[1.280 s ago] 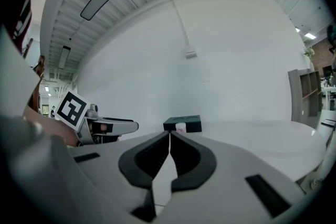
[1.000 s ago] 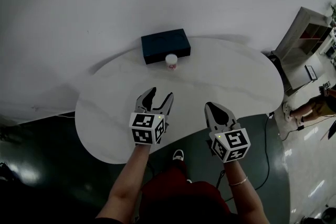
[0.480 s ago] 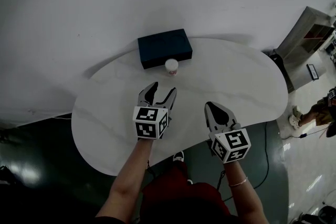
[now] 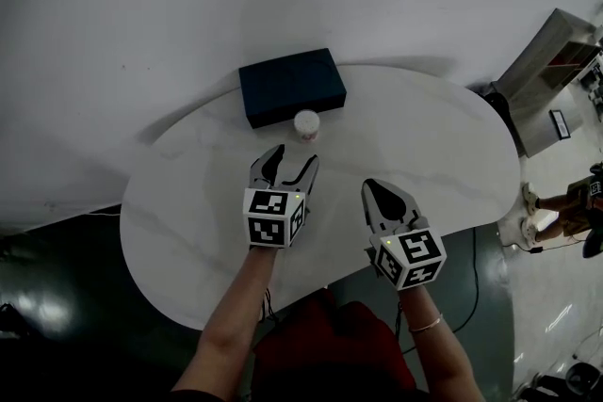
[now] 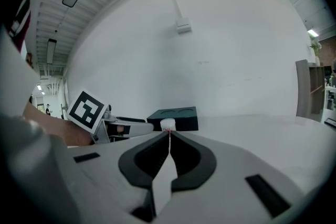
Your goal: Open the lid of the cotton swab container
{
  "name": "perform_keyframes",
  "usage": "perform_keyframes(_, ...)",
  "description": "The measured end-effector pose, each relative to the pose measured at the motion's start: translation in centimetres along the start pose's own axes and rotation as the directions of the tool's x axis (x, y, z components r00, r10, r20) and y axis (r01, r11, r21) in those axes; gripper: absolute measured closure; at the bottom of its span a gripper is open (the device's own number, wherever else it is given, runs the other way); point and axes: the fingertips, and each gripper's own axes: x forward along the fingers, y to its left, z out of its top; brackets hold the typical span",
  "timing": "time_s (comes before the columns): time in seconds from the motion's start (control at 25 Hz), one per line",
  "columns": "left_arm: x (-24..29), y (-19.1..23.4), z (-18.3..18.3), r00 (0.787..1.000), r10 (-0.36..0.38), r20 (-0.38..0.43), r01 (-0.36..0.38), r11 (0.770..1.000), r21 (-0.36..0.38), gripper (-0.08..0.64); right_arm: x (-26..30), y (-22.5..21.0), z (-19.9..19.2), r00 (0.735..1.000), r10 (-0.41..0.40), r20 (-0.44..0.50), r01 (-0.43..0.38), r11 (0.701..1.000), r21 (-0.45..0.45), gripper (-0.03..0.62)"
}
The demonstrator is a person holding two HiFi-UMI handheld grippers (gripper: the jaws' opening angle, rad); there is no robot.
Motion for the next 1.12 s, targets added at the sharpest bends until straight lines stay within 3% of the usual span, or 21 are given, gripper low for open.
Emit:
perform_keyframes(0.64,5.3,2.1,-1.5,0.998,0.040,-0.055,-0.042,0.999,-0.030,0.296,5.0,-1.2,0.5,0.992,0.117,-0.040,-0.118,0.992,-0.045,0.575)
perform_keyframes(1.12,8.7,2.8,-2.8,0.990,0.071,-0.120,-0.070,0.997,0.008,0.295,7.7,-2.0,-0.2,0.981,0.176,-0.083,-0.179,0.983,-0.032,0.575)
